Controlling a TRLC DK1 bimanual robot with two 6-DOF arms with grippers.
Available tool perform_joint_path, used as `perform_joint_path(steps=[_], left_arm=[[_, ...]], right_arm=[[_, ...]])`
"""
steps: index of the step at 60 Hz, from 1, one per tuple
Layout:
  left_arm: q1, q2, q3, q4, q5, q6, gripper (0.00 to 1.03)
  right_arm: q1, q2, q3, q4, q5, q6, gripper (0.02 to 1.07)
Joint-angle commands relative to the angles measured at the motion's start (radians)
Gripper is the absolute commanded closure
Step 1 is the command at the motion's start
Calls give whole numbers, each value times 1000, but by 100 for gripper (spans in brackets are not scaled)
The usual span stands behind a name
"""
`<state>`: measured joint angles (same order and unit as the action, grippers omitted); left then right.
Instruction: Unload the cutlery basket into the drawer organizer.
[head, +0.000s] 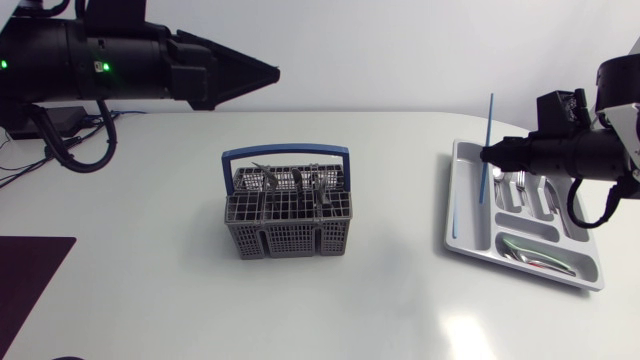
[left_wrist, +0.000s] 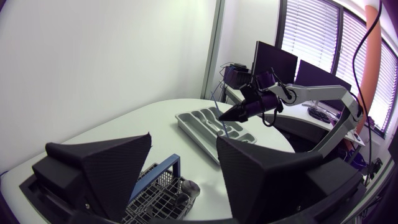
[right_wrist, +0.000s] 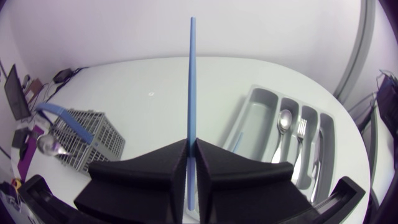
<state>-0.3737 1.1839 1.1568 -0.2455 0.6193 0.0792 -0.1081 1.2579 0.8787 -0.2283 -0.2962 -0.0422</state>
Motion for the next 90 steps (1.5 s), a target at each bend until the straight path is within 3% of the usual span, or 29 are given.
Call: perform_joint_path(steps=[1, 15, 24, 55, 61, 67, 73, 78, 90], left_arm=[[9, -30, -29, -11, -10, 17, 9], [19, -61, -60, -18, -16, 34, 9], [21, -75, -74, -20, -29, 47, 9], [-18, -155, -155, -26, -101, 129, 9], [-25, -164, -172, -26, -105, 145, 9], [-36, -168, -190, -26, -119, 168, 9], [-51, -176, -212, -46, -121, 225, 9], [-71, -185, -243, -46, -135, 277, 9], [-163, -167, -276, -37, -239, 303, 9]], right_arm=[[-28, 72, 51, -6, 40, 97, 102], [-50, 230, 151, -83, 184, 229, 102], [-51, 345, 229, -157, 223, 278, 102], [-10, 667, 444, -329, 215, 395, 101], [-8, 683, 448, -335, 218, 395, 86], [-4, 690, 445, -333, 226, 393, 78], [4, 684, 445, -342, 229, 377, 50], [13, 646, 430, -342, 233, 360, 34], [45, 472, 321, -283, 244, 271, 25]])
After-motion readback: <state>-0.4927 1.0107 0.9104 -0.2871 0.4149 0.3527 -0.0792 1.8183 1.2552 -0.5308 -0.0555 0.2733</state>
